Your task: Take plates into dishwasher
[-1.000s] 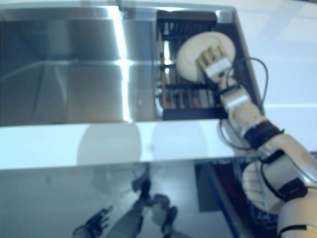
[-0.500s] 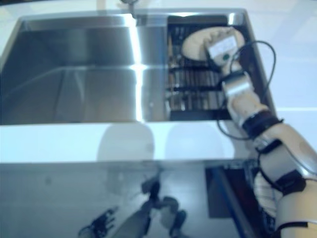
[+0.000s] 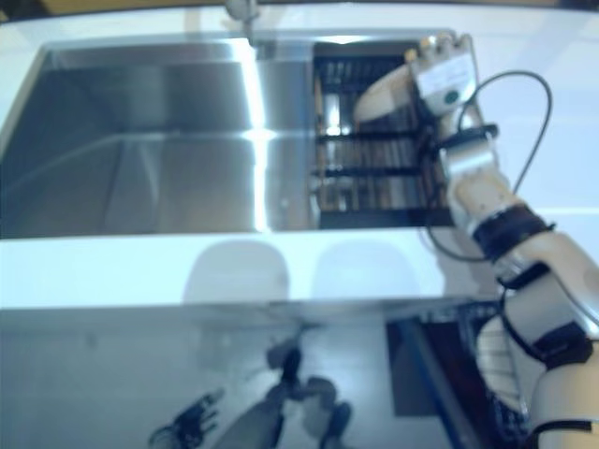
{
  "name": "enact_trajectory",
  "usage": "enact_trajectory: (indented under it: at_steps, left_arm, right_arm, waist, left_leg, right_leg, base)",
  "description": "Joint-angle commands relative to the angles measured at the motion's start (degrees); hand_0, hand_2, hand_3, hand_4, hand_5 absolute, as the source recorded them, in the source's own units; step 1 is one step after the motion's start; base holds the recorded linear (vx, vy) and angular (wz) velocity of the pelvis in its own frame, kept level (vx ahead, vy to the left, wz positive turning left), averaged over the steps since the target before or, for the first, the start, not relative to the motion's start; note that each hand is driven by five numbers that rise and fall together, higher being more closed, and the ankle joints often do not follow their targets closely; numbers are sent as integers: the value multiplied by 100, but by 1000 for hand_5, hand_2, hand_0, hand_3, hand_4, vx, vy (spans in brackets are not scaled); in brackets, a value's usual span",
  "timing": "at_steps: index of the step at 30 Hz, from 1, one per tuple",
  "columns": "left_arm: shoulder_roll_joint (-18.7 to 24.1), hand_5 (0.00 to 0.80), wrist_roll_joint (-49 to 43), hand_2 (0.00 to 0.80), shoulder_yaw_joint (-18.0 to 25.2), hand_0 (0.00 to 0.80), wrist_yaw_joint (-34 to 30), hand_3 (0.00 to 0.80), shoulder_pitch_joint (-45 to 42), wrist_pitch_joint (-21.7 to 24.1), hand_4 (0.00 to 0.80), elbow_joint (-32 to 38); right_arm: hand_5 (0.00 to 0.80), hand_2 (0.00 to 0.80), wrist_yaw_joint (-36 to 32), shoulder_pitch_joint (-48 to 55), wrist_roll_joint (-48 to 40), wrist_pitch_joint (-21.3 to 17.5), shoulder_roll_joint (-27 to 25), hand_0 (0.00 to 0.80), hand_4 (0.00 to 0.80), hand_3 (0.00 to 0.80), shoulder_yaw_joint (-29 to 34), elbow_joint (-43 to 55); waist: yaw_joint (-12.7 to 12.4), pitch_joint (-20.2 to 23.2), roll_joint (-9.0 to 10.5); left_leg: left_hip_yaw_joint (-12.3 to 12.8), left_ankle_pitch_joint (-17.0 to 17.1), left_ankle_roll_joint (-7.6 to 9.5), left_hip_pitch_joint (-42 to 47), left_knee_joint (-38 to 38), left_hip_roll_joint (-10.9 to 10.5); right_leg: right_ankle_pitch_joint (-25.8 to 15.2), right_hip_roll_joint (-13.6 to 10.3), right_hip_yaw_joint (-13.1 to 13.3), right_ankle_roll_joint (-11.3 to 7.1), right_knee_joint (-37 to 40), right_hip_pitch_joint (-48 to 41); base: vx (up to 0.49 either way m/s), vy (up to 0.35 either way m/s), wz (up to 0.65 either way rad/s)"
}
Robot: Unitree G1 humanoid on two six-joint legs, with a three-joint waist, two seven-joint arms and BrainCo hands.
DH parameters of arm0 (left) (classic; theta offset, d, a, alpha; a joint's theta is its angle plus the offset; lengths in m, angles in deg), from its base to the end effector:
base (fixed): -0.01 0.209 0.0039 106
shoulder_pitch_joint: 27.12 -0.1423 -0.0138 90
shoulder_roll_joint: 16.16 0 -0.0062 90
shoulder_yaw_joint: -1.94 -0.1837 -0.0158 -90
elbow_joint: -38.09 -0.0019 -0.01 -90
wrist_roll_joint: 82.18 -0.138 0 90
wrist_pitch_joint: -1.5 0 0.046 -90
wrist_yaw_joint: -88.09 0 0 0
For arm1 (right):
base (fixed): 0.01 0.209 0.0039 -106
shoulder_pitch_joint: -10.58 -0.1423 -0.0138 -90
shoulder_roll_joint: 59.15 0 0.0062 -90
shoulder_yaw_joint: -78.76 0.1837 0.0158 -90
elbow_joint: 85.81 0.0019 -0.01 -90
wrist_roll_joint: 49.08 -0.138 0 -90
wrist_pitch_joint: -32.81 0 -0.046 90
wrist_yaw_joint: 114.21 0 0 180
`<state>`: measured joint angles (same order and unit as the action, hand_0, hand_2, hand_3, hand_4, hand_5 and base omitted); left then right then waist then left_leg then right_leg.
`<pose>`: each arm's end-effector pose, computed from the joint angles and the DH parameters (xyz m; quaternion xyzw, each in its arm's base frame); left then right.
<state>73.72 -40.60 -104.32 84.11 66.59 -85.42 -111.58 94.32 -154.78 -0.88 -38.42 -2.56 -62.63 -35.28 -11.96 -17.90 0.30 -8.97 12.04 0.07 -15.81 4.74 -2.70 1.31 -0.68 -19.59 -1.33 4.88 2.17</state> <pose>0.1256 0.2153 -0.0967 -0.1340 0.4372 0.0902 0.8847 0.3485 -0.2212 0.2858 -0.8115 -0.2733 -0.2913 0.4265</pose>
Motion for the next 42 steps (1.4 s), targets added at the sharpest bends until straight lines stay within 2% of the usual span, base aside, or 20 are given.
enact_trajectory:
  at_steps: [1, 6, 16, 24, 28, 32, 33, 34, 35, 37, 40, 42]
  left_arm:
    - [-50, 0, -97, 0, -199, 0, -23, 0, -97, 55, 0, -193]
    - [-39, 0, -141, 0, -177, 0, -40, 0, -139, 88, 0, -212]
    - [-22, 0, -251, 0, -113, 0, -85, 0, -176, 92, 0, -280]
    - [6, 0, -283, 0, -66, 0, -129, 0, -178, 143, 0, -342]
    - [17, 0, -290, 0, -40, 0, -147, 0, -189, 138, 0, -350]
    - [23, 0, -325, 0, 0, 0, -186, 0, -227, 159, 0, -355]
    - [24, 0, -345, 0, 19, 0, -186, 0, -232, 155, 0, -351]
    - [34, 0, -345, 0, 27, 0, -191, 0, -218, 141, 0, -354]
    - [35, 0, -357, 0, 43, 0, -186, 0, -214, 134, 0, -355]
    - [35, 0, -359, 0, 57, 0, -187, 0, -202, 140, 0, -373]
    - [16, 0, -382, 0, 128, 0, -225, 0, -211, 192, 0, -415]
    - [-7, 0, -382, 0, 174, 0, -245, 0, -214, 225, 0, -444]
  right_arm:
    - [800, 800, 367, -640, -242, 205, -300, 800, 800, 800, -155, -31]
    - [800, 800, 592, -613, -492, 87, -366, 800, 800, 800, -29, -14]
    - [800, 800, 232, -496, -503, -373, -404, 800, 800, 800, -48, 204]
    - [800, 800, 155, -453, -878, -798, -397, 800, 800, 800, -47, 281]
    - [800, 800, 91, -428, -957, -845, -397, 800, 800, 800, -19, 353]
    - [800, 800, -286, -328, -1198, -1048, -371, 800, 800, 800, 45, 396]
    - [747, 747, -472, -263, -1316, -1110, -349, 747, 747, 747, 61, 442]
    - [455, 455, -618, -236, -1356, -1086, -314, 455, 455, 455, 64, 498]
    - [364, 364, -748, -204, -1466, -1099, -295, 364, 364, 364, 63, 539]
    - [0, 0, -998, -87, -1819, -1145, -212, 0, 0, 0, 127, 638]
    - [0, 0, -1402, 138, -2343, -1035, -83, 0, 0, 0, 302, 807]
    - [0, 0, -1609, 275, -2714, -815, 56, 0, 0, 0, 473, 903]
  waist:
    - [-14, 299, 192]
    - [-15, 333, 197]
    - [-16, 410, 261]
    - [-14, 400, 314]
    - [-1, 404, 335]
    - [2, 401, 342]
    - [2, 397, 351]
    - [5, 389, 357]
    - [7, 382, 366]
    - [18, 366, 379]
    - [44, 327, 391]
    - [65, 304, 389]
  left_leg:
    - [313, -975, 200, 474, 26, -294]
    - [290, -993, 206, 534, 26, -307]
    - [280, -1043, 210, 674, 26, -307]
    - [282, -1073, 217, 733, 26, -301]
    - [293, -1080, 213, 753, 26, -298]
    - [290, -1084, 209, 777, 26, -298]
    - [289, -1084, 211, 788, 26, -297]
    - [296, -1082, 210, 790, 26, -293]
    - [303, -1084, 211, 799, 26, -291]
    - [321, -1087, 208, 811, 26, -283]
    - [355, -1089, 206, 824, 26, -269]
    - [386, -1087, 201, 834, 26, -259]
  right_leg:
    - [-231, -94, -126, -98, 12, 491]
    - [-212, -93, -137, -98, 12, 427]
    - [-168, -94, -133, -85, 12, 297]
    - [-151, -81, -111, -71, 12, 238]
    - [-152, -82, -101, -73, 12, 222]
    - [-150, -87, -91, -72, 12, 202]
    - [-151, -87, -87, -71, 12, 193]
    - [-152, -87, -84, -66, 12, 190]
    - [-154, -87, -77, -66, 12, 183]
    - [-159, -86, -72, -59, 12, 178]
    - [-170, -86, -50, -48, 12, 174]
    - [-176, -88, -36, -41, 12, 168]
  base:
    - [0, 0, 0]
    - [0, 0, 0]
    - [0, 0, 0]
    - [0, 0, 0]
    - [0, 0, 0]
    - [0, 0, 0]
    - [0, 0, 0]
    - [0, 0, 0]
    - [0, 0, 0]
    - [0, 0, 0]
    - [0, 0, 0]
    - [0, 0, 0]
